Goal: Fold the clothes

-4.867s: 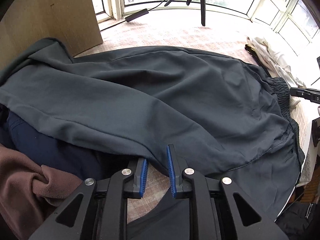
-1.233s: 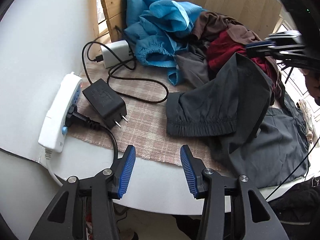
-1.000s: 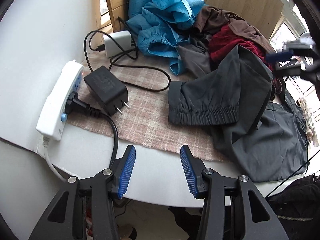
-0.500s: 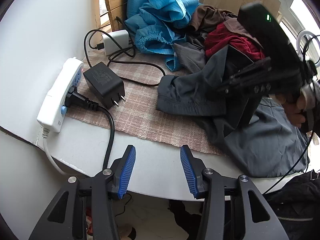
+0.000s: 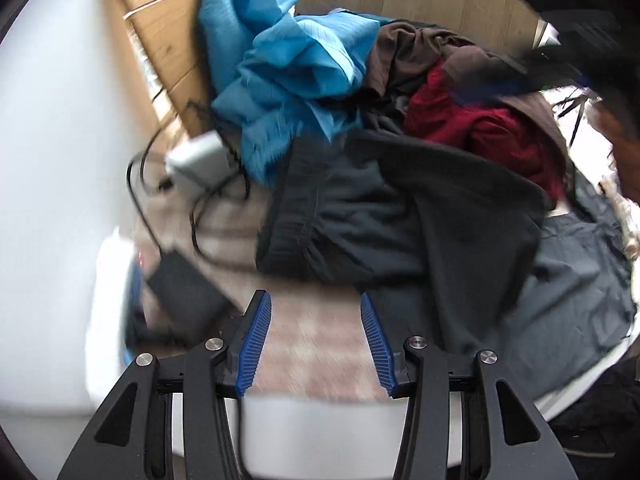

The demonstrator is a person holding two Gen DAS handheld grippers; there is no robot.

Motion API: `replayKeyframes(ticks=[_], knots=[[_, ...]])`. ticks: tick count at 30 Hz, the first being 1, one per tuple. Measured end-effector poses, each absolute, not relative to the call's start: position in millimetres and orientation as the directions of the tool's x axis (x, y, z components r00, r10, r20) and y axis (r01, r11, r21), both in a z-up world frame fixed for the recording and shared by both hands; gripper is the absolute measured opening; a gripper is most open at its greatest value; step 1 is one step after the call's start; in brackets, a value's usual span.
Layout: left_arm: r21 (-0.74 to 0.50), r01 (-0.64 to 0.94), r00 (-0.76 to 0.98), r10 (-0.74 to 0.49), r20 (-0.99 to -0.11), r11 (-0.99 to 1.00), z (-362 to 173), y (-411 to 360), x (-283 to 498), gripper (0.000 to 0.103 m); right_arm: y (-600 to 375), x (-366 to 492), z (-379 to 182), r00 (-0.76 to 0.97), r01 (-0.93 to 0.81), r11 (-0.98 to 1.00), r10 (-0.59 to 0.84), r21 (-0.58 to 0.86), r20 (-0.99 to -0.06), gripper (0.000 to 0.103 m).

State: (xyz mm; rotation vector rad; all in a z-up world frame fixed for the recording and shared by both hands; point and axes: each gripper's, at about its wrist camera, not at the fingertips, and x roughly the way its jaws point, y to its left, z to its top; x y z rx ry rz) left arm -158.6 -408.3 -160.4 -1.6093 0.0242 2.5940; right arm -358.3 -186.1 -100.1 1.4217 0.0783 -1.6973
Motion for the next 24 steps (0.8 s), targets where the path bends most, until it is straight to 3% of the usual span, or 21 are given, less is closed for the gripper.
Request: replayKeyframes(ticks=[5, 9, 12, 17, 24], knots=[[-0.04, -0.052, -0.427, 0.058, -0.902, -0.998, -149.7, -413.8, -195.9, 0.045, -112.4, -327.9, -88.8, -0.049, 0.672, -0.618, -0.587, 0.408, -0.808, 0.037], [-0.053, -0.15, -0.508, 0.123, -0.852, -0.987, -102.2, -382.3, -215.4, 0.045, -26.7, -322.5, -60.7, -0.249, 0.625, -0.72, -0.551, 0.303, -0.797, 0.037], [-0.033, -0.243, -0.55, 0.165, -0.819, -0.97, -63.8, -347.4, -249.4, 0.045, 40.0, -334.4, -44.4, -0.331, 0.518, -0.8, -0.514, 0.303, -0.791, 0.037], [-0.007, -0.385, -0.562, 0.24, -0.792, -0.923, -25.7, -289.8, -328.4, 0.046, 133.9, -339.5, -9.6, -0.486, 0.37, -0.908, -0.371, 0.198, -0.791, 0.037], [0.089, -0.556, -0.483, 0.234, -0.844, -0.827, -39.8, -207.4, -418.8, 0.047, 231.8, -346.2, 9.0, -0.539, 0.207, -0.975, -0.178, 0.076, -0.823, 0.037]])
